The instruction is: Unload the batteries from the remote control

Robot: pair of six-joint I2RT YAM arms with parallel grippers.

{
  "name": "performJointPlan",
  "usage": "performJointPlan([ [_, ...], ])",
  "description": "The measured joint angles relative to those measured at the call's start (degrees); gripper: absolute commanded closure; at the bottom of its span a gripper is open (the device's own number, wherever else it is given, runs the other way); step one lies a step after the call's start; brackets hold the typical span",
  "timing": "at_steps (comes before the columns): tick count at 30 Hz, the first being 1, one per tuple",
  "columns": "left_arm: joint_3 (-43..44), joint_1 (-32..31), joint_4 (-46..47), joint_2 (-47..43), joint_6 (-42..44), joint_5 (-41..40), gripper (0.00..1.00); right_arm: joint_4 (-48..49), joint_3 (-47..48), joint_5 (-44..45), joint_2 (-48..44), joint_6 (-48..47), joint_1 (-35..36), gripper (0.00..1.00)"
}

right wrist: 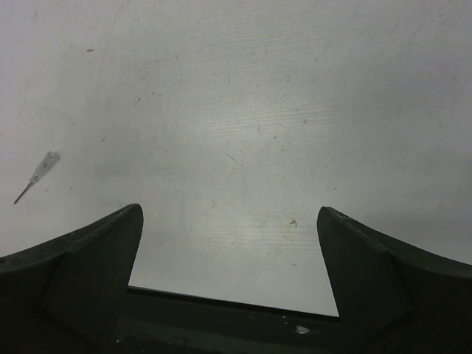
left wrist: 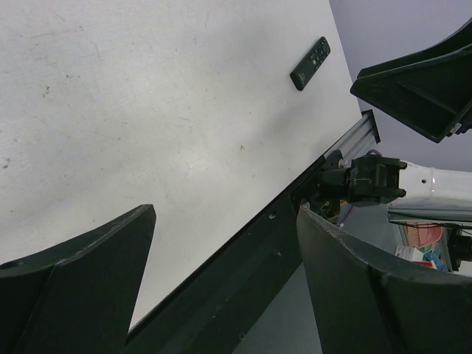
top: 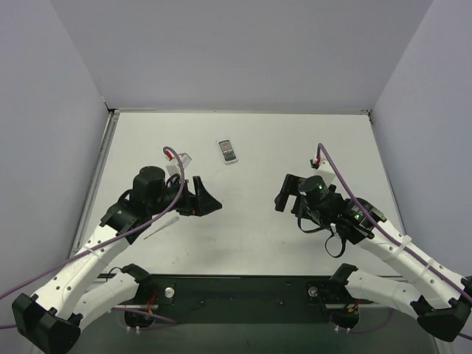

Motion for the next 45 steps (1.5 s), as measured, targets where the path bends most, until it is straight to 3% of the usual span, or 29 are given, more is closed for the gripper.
performJointPlan([
  [6, 0.4, 0.0, -0.7, 0.0, 0.5, -1.5, 0.12, -0.7, 0.0, 2.1, 0.0, 1.8, -0.3, 0.01],
  [10, 2.4, 0.2, -3.9, 0.2, 2.4, -5.3, 0.12, -4.3, 0.0, 8.2, 0.2, 5.9, -1.9, 0.04],
  [18, 9.3, 3.8, -16.1, 4.9, 8.8, -17.6, 0.12, -11.5, -0.2, 16.6, 6.8, 8.7, -20.7, 0.06],
  [24, 5.9, 11.3, -18.7, 1.7, 12.9, -18.4, 0.12, -13.4, 1.2, 17.5, 16.5, 6.0, -36.7, 0.09],
  [32, -1.0, 11.5, -18.0, -7.0, 13.4, -16.7, 0.12, -14.7, 1.0, 16.2, 21.2, 11.2, -55.1, 0.16],
  [39, -1.9, 8.9, -16.9, -9.7, 13.3, -17.2, 0.12, -12.1, -1.8, 13.0, 27.7, 14.8, -60.1, 0.18],
  [45, -2.5, 8.8, -16.1, -13.9, 13.2, -18.2, 0.12, -6.5, -2.5, 8.5, 31.5, 14.7, -62.2, 0.25],
])
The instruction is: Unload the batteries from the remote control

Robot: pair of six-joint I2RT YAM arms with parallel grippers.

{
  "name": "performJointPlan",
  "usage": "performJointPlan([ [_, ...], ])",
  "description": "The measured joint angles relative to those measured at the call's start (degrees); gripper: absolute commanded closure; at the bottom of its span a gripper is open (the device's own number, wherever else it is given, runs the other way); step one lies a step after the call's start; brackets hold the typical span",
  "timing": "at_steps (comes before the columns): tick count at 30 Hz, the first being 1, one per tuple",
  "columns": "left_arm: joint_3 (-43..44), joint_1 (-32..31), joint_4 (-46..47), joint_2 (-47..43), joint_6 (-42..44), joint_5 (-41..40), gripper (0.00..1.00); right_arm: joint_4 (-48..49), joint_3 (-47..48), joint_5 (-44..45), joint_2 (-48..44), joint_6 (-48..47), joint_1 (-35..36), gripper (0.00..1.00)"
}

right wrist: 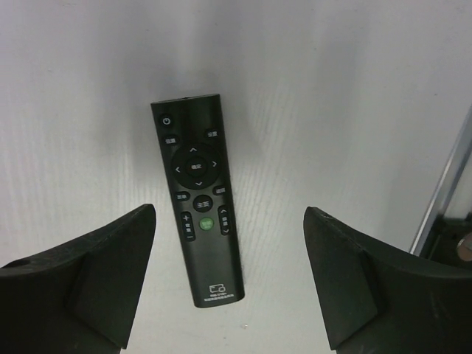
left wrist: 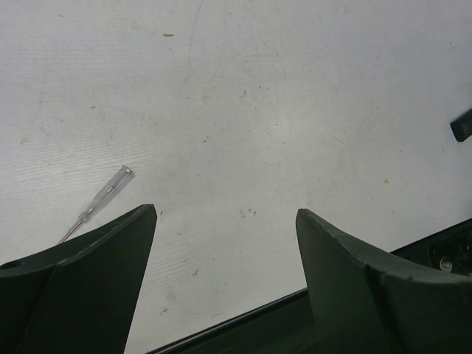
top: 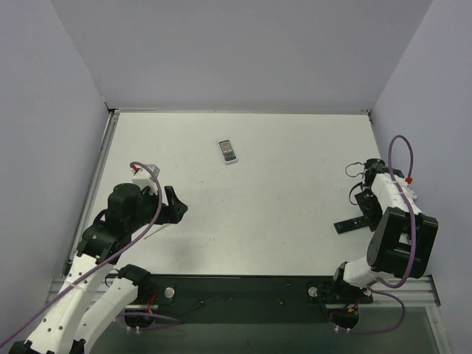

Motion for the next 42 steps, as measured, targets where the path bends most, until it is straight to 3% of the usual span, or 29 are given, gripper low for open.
performJointPlan([
  [21, -0.1, -0.2, 0.3, 0.1, 0.0, -1.0, 0.12, 10.7, -3.0, -9.0, 7.0, 1.5, -2.7, 0.3],
  [27, -0.1, -0.2, 0.4, 0.2, 0.0, -1.3, 0.12, 12.4, -3.1, -9.2, 7.2, 1.7, -3.0, 0.47],
  [35, -0.1, -0.2, 0.4, 0.3, 0.0, -1.7, 0.12, 15.1, -3.2, -12.0, 7.2, -3.6, -2.4, 0.61],
  [42, -0.1, -0.2, 0.4, 0.3, -0.2, -2.1, 0.13, 16.2, -3.0, -16.5, 7.2, -13.4, 6.4, 0.67],
])
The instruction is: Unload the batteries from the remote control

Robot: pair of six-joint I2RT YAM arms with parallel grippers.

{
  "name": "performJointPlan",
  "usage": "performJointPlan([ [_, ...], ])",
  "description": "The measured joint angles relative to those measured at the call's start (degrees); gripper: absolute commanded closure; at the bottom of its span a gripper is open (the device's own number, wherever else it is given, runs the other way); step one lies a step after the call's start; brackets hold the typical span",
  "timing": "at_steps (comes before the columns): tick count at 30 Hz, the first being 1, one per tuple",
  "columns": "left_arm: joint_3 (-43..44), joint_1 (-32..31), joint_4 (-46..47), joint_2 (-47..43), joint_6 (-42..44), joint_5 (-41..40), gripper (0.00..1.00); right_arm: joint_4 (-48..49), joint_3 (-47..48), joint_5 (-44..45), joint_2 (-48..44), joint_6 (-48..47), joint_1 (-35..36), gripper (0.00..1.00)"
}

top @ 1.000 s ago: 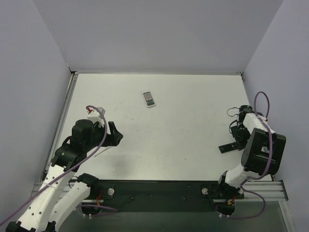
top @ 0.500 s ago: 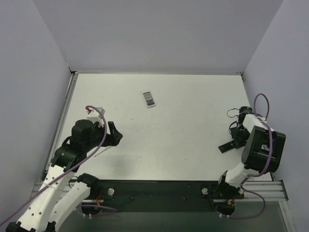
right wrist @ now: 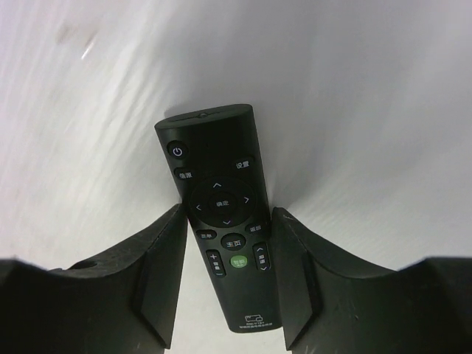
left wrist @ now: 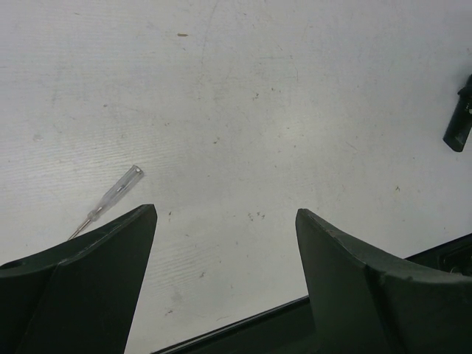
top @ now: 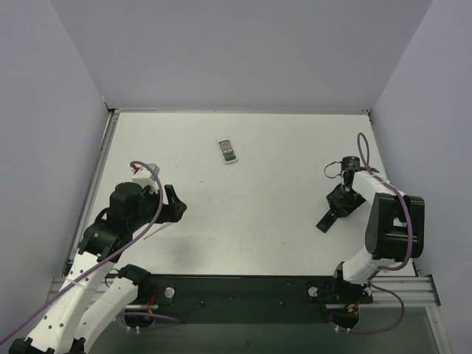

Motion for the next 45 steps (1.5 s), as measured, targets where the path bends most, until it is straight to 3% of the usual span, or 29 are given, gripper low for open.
performJointPlan([
  [15, 0.0, 0.0, -0.2, 1.6, -1.3, -0.4, 0.16, 4.6, 8.0, -13.3, 5.2, -11.5, 37.8, 0.73],
  [19, 0.1, 0.0, -0.5, 5.1, -3.3, 1.2, 0.2, 9.5, 6.6, -20.1, 4.4, -14.5, 40.7, 0.73],
  [26, 0.1, 0.0, 3.8, 12.1, -10.4, 12.4, 0.26, 16.4, 3.6, -27.0, -1.1, -20.8, 44.9, 0.74],
  [34, -1.1, -0.5, 14.7, 16.9, -16.4, 19.6, 0.26, 20.9, 3.7, -28.7, -2.2, -24.5, 56.2, 0.75],
  [45, -5.6, -3.7, 24.7, 24.5, -19.8, 21.4, 0.28, 27.4, 1.7, -28.0, -5.0, -24.7, 61.4, 0.75],
])
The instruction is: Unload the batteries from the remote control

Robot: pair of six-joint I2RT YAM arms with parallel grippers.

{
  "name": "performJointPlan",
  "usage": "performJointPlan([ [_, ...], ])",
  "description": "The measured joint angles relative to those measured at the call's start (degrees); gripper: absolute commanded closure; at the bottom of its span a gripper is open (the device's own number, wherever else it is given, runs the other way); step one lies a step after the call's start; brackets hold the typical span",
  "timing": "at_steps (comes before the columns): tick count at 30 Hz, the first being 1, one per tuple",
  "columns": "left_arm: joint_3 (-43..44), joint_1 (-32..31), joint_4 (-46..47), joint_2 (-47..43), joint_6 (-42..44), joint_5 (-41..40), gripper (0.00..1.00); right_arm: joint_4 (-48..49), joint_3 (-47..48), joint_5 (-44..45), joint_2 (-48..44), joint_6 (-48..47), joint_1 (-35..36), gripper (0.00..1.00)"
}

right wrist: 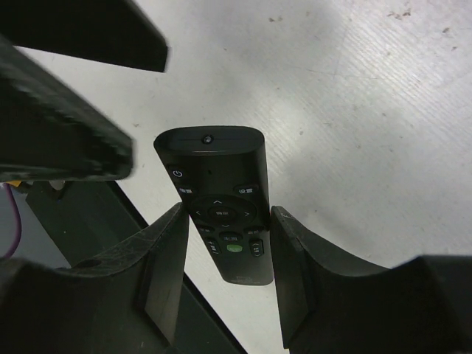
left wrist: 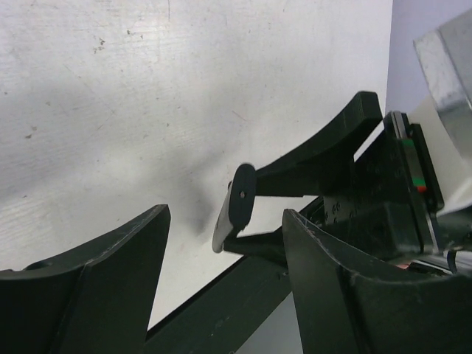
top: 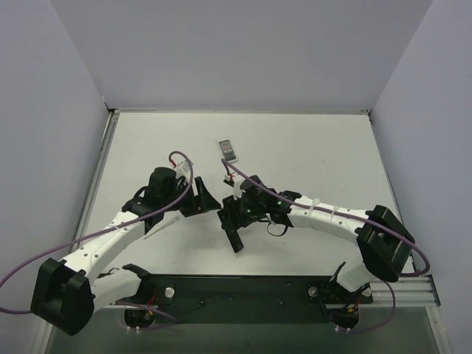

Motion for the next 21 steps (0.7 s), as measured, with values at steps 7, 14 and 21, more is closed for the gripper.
performJointPlan([
  [7, -1.7, -2.5, 5.0, 4.3, -1.6, 0.3, 0.4, 2.4, -1.3, 0.7, -0.2, 0.1, 1.6, 0.76],
  [14, -2.9, -3.3, 5.5, 5.9, -3.2, 0.4, 0.43, 3.5, -2.4, 3.4, -0.3, 0.5, 1.7, 0.75],
  [21, -3.2, -3.6, 6.9, 7.8, -4.8, 0.6, 0.48, 4.7, -3.1, 4.5, -0.3, 0.5, 1.7, 0.75],
])
